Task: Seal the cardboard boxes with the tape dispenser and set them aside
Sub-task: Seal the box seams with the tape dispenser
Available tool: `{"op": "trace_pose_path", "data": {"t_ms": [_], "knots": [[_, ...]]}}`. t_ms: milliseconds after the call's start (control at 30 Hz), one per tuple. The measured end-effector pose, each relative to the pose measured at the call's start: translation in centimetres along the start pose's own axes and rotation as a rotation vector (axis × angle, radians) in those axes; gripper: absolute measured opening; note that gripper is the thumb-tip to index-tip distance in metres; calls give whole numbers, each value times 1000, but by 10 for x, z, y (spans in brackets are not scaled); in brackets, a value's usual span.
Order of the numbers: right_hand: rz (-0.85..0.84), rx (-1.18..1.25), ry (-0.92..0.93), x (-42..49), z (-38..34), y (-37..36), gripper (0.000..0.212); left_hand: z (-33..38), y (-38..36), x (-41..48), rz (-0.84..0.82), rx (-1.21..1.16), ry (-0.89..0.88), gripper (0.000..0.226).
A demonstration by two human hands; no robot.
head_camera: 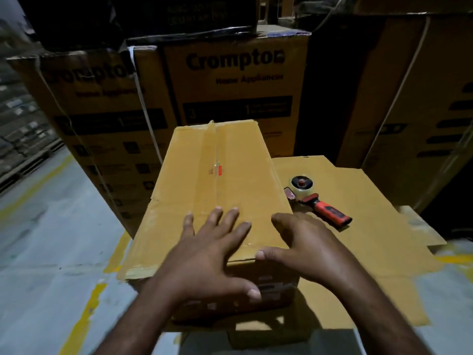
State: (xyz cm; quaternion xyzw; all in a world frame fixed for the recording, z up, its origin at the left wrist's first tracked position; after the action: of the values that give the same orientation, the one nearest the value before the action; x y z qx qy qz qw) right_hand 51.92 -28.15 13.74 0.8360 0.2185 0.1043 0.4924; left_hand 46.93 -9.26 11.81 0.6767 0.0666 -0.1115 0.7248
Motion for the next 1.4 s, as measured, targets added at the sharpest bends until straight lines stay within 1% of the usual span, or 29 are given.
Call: {"op": "trace_pose_path", "data": {"t_ms": [100,167,200,233,267,300,333,367,400,467,533,600,667,700,733,767,833,867,900,967,1000,1033,1100,1167,1200,1233,1300,1367,1400], "knots": [[-11,32,36,5,14,15,73,16,1,20,84,105,41,113],[-2,171,8,10,34,30,60,22,3,30,88,111,71,110],[41,295,-20,17,48,37,50,25,4,34,71,118,79,110],[125,421,-56,27,67,42,37,27,4,37,50,128,83,110],[250,505,-108,41,91,44,27,29,3,40,28,141,84,110],[370,496,-183,57,119,42,24,29,2,41,13,152,82,111],[454,423,-257,74,146,36,26,30,2,42,6,159,80,113],[477,320,-324,89,170,27,30,29,1,42,0,161,80,115],[464,227,-370,105,191,16,34,29,1,43,-5,160,84,115],[373,93,-432,129,224,-9,36,27,0,40,-15,158,92,110],[244,-54,-462,148,245,-30,30,29,1,38,-17,157,104,105],[109,-190,-493,161,255,-42,27,33,2,36,-29,140,119,104],[-12,-234,-498,172,259,-44,26,39,5,36,-35,112,128,100],[-75,-190,-495,174,257,-41,25,43,6,37,-35,96,128,98],[-123,-89,-482,176,253,-38,24,47,7,38,-34,79,124,97],[-148,68,-472,174,245,-33,24,51,8,39,-39,62,118,98],[-129,413,-500,168,230,-25,22,56,7,40,-70,16,92,99],[-101,525,-522,163,224,-21,21,56,8,41,-89,-30,73,98],[-68,576,-545,160,219,-18,21,54,11,40,-117,-94,53,97],[30,629,-580,155,211,-10,27,44,25,38,-192,-286,30,91],[86,640,-584,152,204,-3,26,34,35,38,-225,-406,43,87],[144,621,-581,148,196,8,24,24,48,39,-241,-521,64,82],[267,538,-546,136,170,42,19,0,75,51,-204,-696,66,69],[356,507,-458,124,134,78,14,-19,98,71,-165,-878,32,53],[401,505,-406,119,115,96,13,-28,107,85,-156,-1026,15,51],[453,489,-358,115,96,112,17,-36,115,101,-170,-1217,16,52],[550,437,-296,105,58,135,32,-45,129,132,-247,-1555,38,56],[626,362,-214,98,16,145,43,-49,143,157,-309,-1750,61,64],[650,310,-177,97,-5,145,47,-50,149,169,-349,-1835,44,70]]}}
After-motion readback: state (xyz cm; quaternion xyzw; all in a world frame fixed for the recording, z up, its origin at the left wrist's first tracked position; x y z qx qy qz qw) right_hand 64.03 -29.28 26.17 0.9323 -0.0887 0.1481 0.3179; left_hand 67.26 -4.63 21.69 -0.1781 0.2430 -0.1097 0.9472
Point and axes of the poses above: each hand's wrist, its own x-axis towards the middle knuckle, its own y-axis out of the back of the hand, z = x × y, the point moved 5 cm from there along x, towards the middle knuckle, and after that the axes turned 6 degrees about y, right-handed, at the moved point
